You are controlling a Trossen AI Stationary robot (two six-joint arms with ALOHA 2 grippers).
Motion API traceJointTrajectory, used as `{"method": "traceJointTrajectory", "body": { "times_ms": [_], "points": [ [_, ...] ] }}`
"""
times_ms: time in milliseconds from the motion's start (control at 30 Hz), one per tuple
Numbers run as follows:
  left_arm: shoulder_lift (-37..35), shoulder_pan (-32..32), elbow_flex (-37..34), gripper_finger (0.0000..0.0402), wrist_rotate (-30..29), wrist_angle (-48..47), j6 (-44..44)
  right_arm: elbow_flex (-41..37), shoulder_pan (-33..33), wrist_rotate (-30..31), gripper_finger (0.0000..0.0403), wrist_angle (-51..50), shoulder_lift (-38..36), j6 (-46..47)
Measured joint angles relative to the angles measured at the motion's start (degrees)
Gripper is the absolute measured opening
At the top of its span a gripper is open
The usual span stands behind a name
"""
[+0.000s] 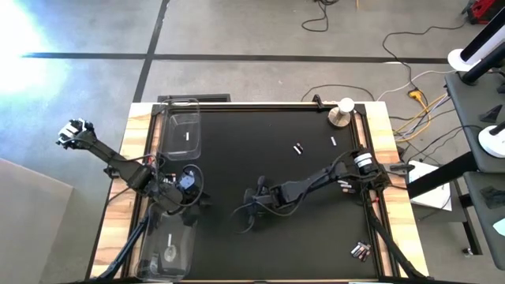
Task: Sort batteries
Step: Move the black battery to the top right of the table
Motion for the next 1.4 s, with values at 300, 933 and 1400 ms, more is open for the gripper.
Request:
{"method": "traceJointTrajectory", "body": {
  "times_ms": [300, 933, 1400],
  "points": [
    [0.0, 0.0, 0.0, 0.0164, -4.3, 0.1, 1.0, 0.1, -2.8, 0.3, 0.0041, -6.6, -6.0, 5.9],
    [0.0, 0.1, 0.0, 0.0164, -8.4, -0.2, 1.4, -14.4, -20.8, 11.9, 0.0044, -30.9, -40.1, 31.4],
    [0.0, 0.6, 0.0, 0.0164, -10.4, -0.1, 1.6, -37.6, -29.8, 10.3, 0.0045, -25.2, -43.9, 47.8]
  ]
}}
